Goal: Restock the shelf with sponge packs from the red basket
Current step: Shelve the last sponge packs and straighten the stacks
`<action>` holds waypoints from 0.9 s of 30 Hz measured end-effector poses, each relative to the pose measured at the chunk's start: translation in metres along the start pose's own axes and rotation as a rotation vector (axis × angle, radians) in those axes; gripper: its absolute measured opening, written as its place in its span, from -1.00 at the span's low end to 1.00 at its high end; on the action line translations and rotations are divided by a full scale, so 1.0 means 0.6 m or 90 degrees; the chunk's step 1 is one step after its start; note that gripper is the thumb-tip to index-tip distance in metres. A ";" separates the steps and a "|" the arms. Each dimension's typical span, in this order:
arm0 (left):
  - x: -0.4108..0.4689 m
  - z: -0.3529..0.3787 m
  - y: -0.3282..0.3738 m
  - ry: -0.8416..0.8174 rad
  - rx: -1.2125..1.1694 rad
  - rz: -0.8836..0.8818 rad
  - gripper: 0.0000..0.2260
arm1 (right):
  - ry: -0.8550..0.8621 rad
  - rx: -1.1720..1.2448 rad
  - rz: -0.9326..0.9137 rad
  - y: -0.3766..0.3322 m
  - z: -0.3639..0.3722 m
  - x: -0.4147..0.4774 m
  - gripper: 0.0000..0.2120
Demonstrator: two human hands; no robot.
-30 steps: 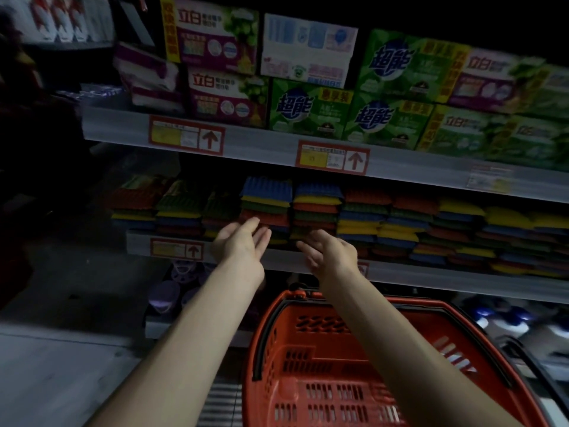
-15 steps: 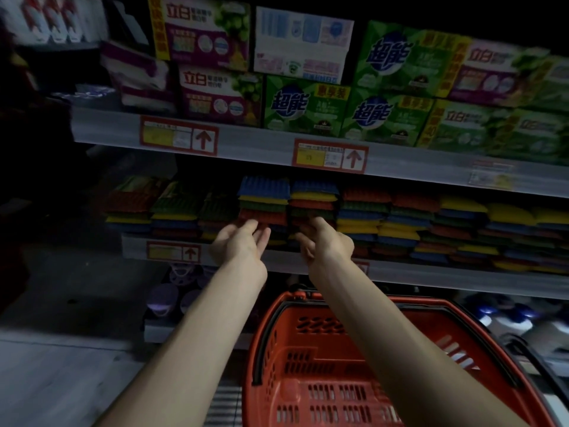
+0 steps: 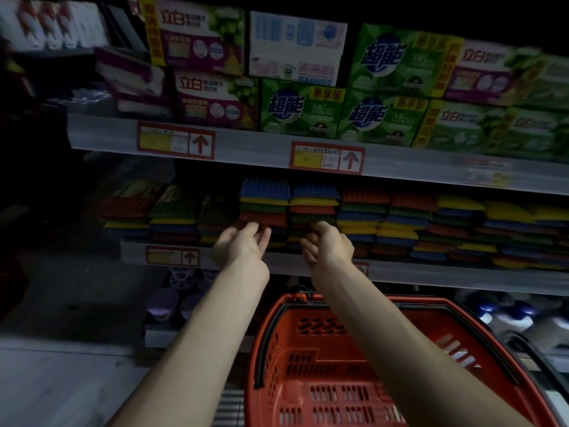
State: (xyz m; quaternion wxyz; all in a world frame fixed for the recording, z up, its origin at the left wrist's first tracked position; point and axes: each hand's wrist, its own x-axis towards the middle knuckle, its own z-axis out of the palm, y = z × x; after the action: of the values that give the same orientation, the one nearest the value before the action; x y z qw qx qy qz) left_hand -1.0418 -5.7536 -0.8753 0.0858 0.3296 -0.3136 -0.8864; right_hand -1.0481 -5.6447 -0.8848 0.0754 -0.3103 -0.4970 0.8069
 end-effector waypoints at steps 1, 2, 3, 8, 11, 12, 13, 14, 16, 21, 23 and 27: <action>0.000 0.001 0.000 0.001 -0.001 -0.001 -0.62 | -0.003 0.001 0.002 0.000 -0.002 -0.002 -0.80; -0.001 0.001 -0.001 0.004 0.001 -0.003 -0.61 | -0.003 -0.002 0.002 -0.001 -0.003 -0.003 -0.86; 0.001 0.002 -0.002 0.006 0.005 -0.003 -0.61 | -0.003 -0.004 0.001 0.000 -0.004 -0.004 -0.91; 0.006 0.006 -0.007 0.007 0.004 0.008 -0.60 | -0.016 -0.008 0.003 0.000 -0.006 -0.004 -0.95; 0.002 0.009 -0.008 0.010 -0.002 0.019 -0.62 | -0.035 -0.008 0.001 0.003 -0.008 -0.003 -0.90; -0.001 0.010 -0.009 0.014 0.003 0.026 -0.63 | -0.037 -0.010 0.000 0.004 -0.009 -0.002 -0.82; -0.001 0.011 -0.010 0.020 0.007 0.035 -0.60 | -0.035 -0.011 -0.003 0.005 -0.009 -0.001 -0.73; 0.001 0.011 -0.012 0.025 0.007 0.041 -0.56 | -0.033 -0.014 -0.007 0.006 -0.010 0.000 -0.65; 0.000 0.014 -0.014 0.028 0.003 0.042 -0.51 | -0.035 -0.024 -0.013 0.008 -0.010 0.000 -0.54; -0.001 0.017 -0.013 0.050 0.015 0.027 -0.87 | -0.032 -0.033 -0.023 0.011 -0.013 0.002 -0.44; 0.002 0.016 -0.011 0.061 0.027 0.023 -0.80 | -0.031 -0.034 -0.022 0.011 -0.012 0.002 -0.44; 0.006 0.015 -0.015 0.058 0.054 0.031 -0.77 | -0.025 -0.023 -0.024 0.012 -0.015 0.006 -0.57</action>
State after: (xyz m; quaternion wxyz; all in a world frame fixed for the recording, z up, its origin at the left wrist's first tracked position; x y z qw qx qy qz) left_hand -1.0501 -5.7434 -0.8774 0.1077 0.3648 -0.3545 -0.8542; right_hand -1.0444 -5.6400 -0.8955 0.0756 -0.2864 -0.5189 0.8019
